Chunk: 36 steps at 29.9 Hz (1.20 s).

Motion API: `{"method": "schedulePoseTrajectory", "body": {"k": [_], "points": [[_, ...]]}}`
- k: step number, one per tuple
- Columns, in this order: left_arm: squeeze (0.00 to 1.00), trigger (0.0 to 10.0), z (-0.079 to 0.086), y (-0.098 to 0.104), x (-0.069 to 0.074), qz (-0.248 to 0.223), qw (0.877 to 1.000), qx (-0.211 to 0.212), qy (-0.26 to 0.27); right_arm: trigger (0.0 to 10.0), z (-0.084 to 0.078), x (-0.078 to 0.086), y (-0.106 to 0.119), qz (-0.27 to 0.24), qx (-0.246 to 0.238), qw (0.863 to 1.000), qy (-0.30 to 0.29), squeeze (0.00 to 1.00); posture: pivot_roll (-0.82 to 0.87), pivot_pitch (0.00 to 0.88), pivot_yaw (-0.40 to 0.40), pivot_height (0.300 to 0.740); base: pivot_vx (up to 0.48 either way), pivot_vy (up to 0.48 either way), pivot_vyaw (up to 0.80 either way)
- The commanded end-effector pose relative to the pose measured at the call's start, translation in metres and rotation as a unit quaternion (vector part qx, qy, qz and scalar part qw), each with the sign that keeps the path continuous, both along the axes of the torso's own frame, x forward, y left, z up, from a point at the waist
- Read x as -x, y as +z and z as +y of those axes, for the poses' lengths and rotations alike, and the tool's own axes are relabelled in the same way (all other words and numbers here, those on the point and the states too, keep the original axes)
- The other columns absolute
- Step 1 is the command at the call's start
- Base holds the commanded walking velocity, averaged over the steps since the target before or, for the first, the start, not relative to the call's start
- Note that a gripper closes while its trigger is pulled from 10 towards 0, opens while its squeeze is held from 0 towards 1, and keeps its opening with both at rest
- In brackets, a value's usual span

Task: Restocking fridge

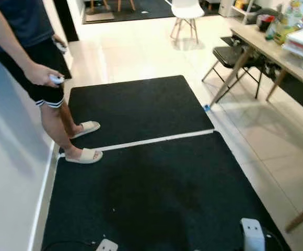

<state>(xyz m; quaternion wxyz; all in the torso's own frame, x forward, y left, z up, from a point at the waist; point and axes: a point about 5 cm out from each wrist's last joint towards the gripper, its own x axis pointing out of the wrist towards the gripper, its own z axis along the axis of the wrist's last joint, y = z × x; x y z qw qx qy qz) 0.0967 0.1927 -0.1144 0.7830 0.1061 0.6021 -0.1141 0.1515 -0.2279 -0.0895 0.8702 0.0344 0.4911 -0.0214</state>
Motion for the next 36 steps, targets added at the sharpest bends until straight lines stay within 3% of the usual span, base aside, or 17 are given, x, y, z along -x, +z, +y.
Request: {"method": "schedulePoseTrajectory", "body": {"k": [1, 10, 18, 36], "points": [[0.0, 10.0, -0.0196, 0.0114, -0.0428, -0.087, 0.996, 0.033, -0.012, 10.0, 0.0008, -0.0005, 0.0, -0.001, -0.001, 1.0, 0.0, 0.0, -0.05, 0.011, -0.019, 0.74, 0.292, 0.0, 0.0], [0.0, 10.0, -0.0194, 0.0118, -0.0441, -0.089, 0.995, 0.033, -0.015, 10.0, -0.0007, -0.0003, 0.0, 0.004, 0.003, 1.0, -0.004, 0.0, -0.04, 0.004, -0.023, 0.74, 0.295, 0.0, 0.0], [0.0, 10.0, -0.0191, 0.0121, -0.0447, -0.089, 0.995, 0.033, -0.015, 10.0, -0.001, -0.0018, 0.0005, 0.006, 0.003, 1.0, -0.003, 0.0, -0.04, 0.004, -0.024, 0.74, 0.294, 0.0, -0.79], [0.0, 10.0, -0.0194, 0.0119, -0.0443, -0.088, 0.995, 0.034, -0.015, 10.0, -0.0023, -0.0002, 0.0001, 0.006, 0.005, 1.0, -0.011, 0.0, -0.04, 0.008, -0.022, 0.74, 0.293, 0.0, 0.0]]}}
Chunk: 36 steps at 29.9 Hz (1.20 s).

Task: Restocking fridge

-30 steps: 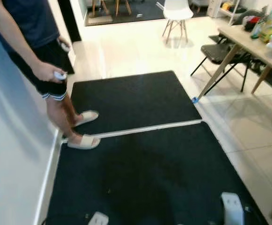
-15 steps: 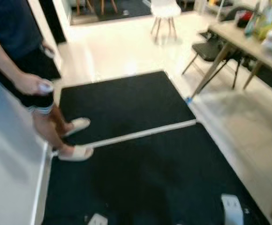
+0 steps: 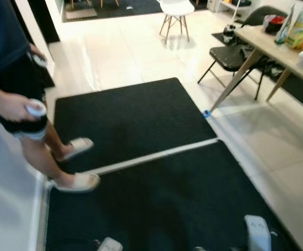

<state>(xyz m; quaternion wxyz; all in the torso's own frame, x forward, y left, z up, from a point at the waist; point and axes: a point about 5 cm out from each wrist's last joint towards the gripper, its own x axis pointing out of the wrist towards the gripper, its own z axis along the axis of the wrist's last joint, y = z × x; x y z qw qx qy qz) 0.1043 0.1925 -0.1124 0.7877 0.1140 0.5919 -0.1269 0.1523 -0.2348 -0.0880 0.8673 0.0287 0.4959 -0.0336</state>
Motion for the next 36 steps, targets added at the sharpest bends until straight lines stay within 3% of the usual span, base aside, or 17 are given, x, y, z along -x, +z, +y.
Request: {"method": "schedulePoseTrajectory", "body": {"k": [1, 6, 26, 36], "points": [[0.0, 10.0, -0.0193, 0.0099, -0.0367, -0.077, 0.997, 0.032, 0.0, 10.0, 0.0047, 0.0006, -0.0014, 0.0, -0.005, 1.0, -0.004, 0.0, -0.04, 0.008, -0.022, 0.74, 0.292, 0.0, 0.0], [0.0, 10.0, -0.0196, 0.0099, -0.0367, -0.077, 0.997, 0.032, 0.002, 10.0, 0.0057, 0.0007, -0.0018, 0.003, -0.007, 1.0, -0.007, 0.0, -0.04, 0.006, -0.023, 0.74, 0.295, 0.0, -0.12], [0.0, 10.0, -0.0206, 0.0098, -0.0368, -0.077, 0.996, 0.033, 0.002, 10.0, 0.0079, 0.0012, -0.0027, 0.005, -0.009, 1.0, -0.009, 0.0, -0.04, 0.006, -0.02, 0.74, 0.289, 0.0, -0.8], [0.0, 10.0, -0.0183, 0.0097, -0.0358, -0.076, 0.997, 0.03, 0.0, 10.0, 0.0102, 0.0026, -0.0037, 0.007, -0.005, 1.0, -0.007, 0.0, -0.04, 0.005, -0.015, 0.74, 0.288, 0.0, 0.0]]}}
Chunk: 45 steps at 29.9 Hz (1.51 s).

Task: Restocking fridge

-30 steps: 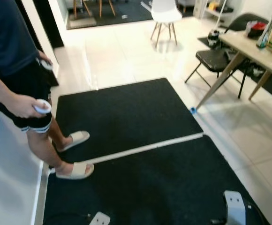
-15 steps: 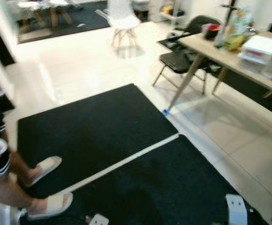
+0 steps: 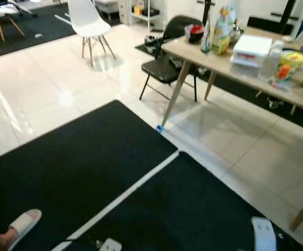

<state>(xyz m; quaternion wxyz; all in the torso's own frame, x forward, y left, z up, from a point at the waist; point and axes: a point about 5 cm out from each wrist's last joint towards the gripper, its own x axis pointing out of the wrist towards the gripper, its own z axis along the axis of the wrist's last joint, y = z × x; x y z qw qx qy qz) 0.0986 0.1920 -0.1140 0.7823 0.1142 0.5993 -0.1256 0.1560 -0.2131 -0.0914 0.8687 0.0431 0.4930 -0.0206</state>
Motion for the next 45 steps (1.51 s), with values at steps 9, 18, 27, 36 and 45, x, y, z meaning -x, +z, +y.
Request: {"method": "schedulePoseTrajectory", "body": {"k": [9, 18, 27, 36, 45], "points": [[0.0, 10.0, -0.0161, 0.0119, -0.0429, -0.086, 0.996, 0.031, -0.003, 10.0, -0.0098, 0.0059, -0.0006, 0.011, 0.017, 1.0, -0.006, 0.0, -0.03, 0.0, -0.014, 0.74, 0.286, 0.0, 0.0], [0.0, 10.0, -0.0144, 0.0135, -0.0472, -0.091, 0.995, 0.028, -0.004, 10.0, -0.0087, 0.0005, 0.0011, 0.009, 0.017, 1.0, -0.002, 0.0, -0.02, 0.0, -0.019, 0.74, 0.286, 0.0, 0.0], [0.0, 10.0, -0.0132, 0.0135, -0.0466, -0.091, 0.995, 0.028, -0.004, 10.0, -0.0045, -0.0008, 0.0007, 0.011, 0.014, 1.0, 0.005, 0.0, -0.02, 0.0, -0.017, 0.74, 0.283, 0.0, -0.51], [0.0, 10.0, -0.0128, 0.013, -0.0451, -0.089, 0.996, 0.028, -0.001, 10.0, -0.003, 0.0008, -0.0003, 0.013, 0.011, 1.0, -0.001, 0.0, -0.02, 0.0, -0.013, 0.74, 0.286, 0.0, -0.34], [0.0, 10.0, -0.0138, 0.0127, -0.0445, -0.089, 0.996, 0.03, 0.002, 10.0, -0.0016, 0.0016, -0.001, 0.014, 0.01, 1.0, -0.001, 0.0, -0.02, 0.0, -0.016, 0.74, 0.283, 0.0, 0.0]]}}
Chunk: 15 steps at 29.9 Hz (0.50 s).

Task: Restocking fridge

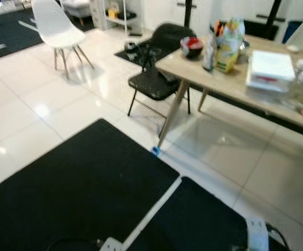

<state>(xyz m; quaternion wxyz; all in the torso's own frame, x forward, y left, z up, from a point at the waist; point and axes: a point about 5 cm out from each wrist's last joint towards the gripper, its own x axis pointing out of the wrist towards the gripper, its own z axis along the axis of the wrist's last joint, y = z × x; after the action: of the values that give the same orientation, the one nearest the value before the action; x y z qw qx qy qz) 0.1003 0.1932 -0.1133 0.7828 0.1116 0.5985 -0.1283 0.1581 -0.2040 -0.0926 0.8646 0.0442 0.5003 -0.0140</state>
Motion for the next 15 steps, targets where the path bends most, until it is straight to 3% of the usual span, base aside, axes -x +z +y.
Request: {"method": "schedulePoseTrajectory", "body": {"k": [1, 11, 15], "points": [[0.0, 10.0, -0.0155, 0.0119, -0.0425, -0.088, 0.996, 0.027, 0.003, 10.0, -0.0105, 0.0038, 0.0002, 0.006, 0.015, 1.0, -0.006, 0.0, -0.02, 0.0, -0.017, 0.74, 0.39, 0.0, 0.0], [0.0, 10.0, -0.0155, 0.0118, -0.0425, -0.088, 0.996, 0.027, 0.003, 10.0, -0.0089, 0.0032, 0.0001, 0.007, 0.014, 1.0, -0.005, 0.0, -0.01, 0.0, -0.015, 0.74, 0.393, 0.0, 0.0], [0.0, 10.0, -0.0144, 0.0119, -0.0424, -0.088, 0.996, 0.025, 0.003, 10.0, -0.0066, 0.0037, -0.0006, 0.009, 0.009, 1.0, -0.006, 0.0, -0.01, 0.0, -0.011, 0.74, 0.395, 0.0, -0.78]]}}
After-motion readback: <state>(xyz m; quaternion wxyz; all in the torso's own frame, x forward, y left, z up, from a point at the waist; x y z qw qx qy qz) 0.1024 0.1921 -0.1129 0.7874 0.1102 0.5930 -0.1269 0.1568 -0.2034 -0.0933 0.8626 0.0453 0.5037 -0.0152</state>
